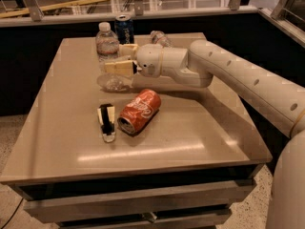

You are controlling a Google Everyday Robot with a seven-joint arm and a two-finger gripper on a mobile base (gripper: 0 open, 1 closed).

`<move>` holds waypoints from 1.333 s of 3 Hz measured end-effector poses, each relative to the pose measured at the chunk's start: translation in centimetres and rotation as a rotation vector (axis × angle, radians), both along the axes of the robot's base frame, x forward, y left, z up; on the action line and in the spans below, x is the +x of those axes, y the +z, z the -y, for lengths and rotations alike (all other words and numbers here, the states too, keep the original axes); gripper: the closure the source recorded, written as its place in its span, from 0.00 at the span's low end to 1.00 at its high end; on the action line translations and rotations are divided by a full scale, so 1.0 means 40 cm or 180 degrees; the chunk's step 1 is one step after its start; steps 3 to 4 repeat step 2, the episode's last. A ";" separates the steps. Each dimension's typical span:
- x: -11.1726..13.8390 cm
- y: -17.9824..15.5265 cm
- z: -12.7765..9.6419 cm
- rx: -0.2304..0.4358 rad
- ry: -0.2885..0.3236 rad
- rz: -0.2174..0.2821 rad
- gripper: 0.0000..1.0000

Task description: Pick blue plastic bottle from top drawer and place on counter

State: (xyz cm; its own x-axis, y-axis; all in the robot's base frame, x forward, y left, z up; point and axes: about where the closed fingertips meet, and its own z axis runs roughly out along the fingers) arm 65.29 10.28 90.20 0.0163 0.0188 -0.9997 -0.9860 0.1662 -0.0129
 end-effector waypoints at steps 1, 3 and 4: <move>0.000 0.000 -0.001 0.0000 0.0001 0.0000 0.00; 0.000 0.000 -0.001 0.0000 0.0002 0.0000 0.00; 0.000 0.000 -0.001 0.0000 0.0002 0.0000 0.00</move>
Offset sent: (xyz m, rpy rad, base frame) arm 0.0000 0.0000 0.0000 0.0000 0.0000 0.0000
